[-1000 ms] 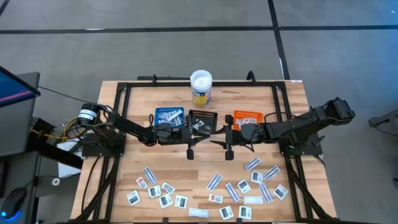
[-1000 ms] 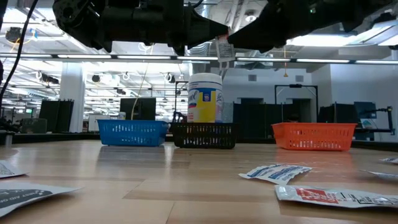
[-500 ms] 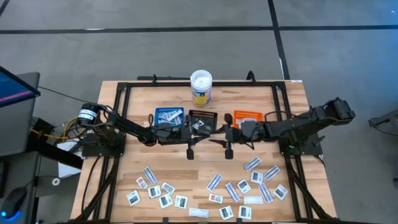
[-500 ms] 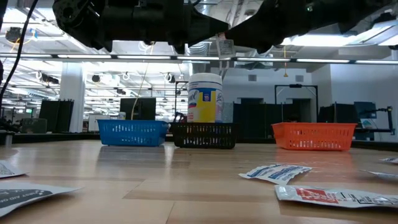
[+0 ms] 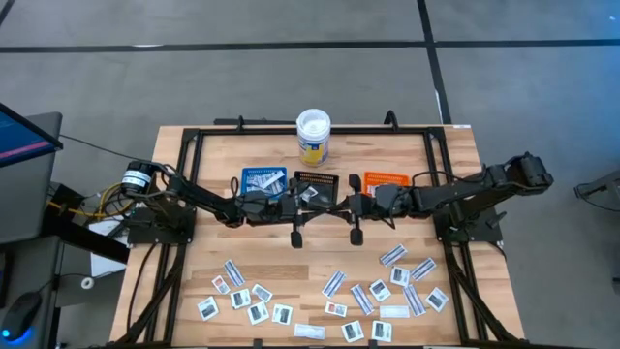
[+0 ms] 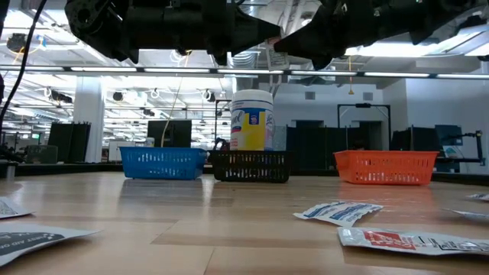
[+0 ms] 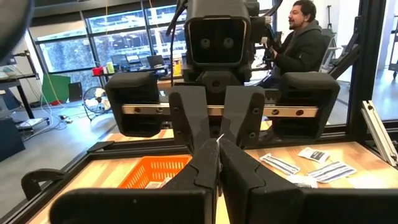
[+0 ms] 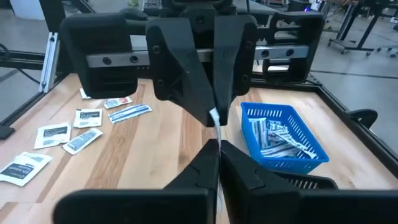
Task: Pick & Place First Aid Supplies
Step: Put the orange ointment pack into the orange bin
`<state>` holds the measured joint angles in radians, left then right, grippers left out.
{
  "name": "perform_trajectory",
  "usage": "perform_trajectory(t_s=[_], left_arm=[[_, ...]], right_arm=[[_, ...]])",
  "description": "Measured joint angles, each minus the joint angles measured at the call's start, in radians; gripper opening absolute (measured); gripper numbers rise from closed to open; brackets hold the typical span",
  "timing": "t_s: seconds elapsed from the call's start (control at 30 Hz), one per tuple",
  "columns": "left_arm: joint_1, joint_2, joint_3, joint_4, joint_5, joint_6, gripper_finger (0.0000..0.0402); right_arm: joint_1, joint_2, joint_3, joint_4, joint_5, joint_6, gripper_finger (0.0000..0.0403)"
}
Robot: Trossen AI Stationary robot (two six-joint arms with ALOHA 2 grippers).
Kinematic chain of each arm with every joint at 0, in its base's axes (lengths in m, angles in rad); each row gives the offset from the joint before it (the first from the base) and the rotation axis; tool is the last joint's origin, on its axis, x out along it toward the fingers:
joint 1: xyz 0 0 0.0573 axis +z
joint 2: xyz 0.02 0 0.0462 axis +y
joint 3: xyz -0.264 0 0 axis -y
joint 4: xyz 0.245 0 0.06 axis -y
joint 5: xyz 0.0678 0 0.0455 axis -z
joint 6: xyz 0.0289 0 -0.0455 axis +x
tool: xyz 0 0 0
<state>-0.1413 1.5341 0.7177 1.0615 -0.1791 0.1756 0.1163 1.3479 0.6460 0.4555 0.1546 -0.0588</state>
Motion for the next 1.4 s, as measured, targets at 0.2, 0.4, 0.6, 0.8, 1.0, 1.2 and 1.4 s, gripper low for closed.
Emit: perform_trajectory(t_s=[0.2, 0.4, 0.6, 0.8, 1.0, 1.2, 1.4], left_arm=[[0.000, 0.002, 0.000, -0.012, 0.000, 0.000, 0.0011], [0.000, 0.003, -0.001, -0.017, 0.000, 0.000, 0.0011], [0.000, 0.003, -0.001, -0.004, 0.001, 0.000, 0.0011], [-0.001, 0.000, 0.000, -0.002, 0.004, 0.000, 0.0010], [-0.001, 0.000, 0.000, -0.001, 0.004, 0.000, 0.0011], [-0.003, 0.000, 0.000, -0.005, 0.000, 0.000, 0.0011], [-0.004, 0.000, 0.000, -0.006, 0.000, 0.000, 0.0011]], right_arm=[[0.000, 0.000, 0.002, -0.044, 0.000, 0.007, 0.0002], [-0.001, -0.002, 0.004, -0.083, 0.000, 0.008, 0.0001], [-0.002, -0.002, 0.003, -0.124, 0.006, 0.008, 0.0000], [-0.003, -0.001, -0.001, -0.212, 0.061, 0.008, 0.0000], [-0.002, -0.017, -0.002, -0.231, 0.113, 0.008, 0.0000], [-0.002, -0.167, -0.002, -0.388, 0.245, 0.000, 0.0000], [-0.004, -0.363, -0.001, -0.789, 0.503, 0.124, 0.0000]])
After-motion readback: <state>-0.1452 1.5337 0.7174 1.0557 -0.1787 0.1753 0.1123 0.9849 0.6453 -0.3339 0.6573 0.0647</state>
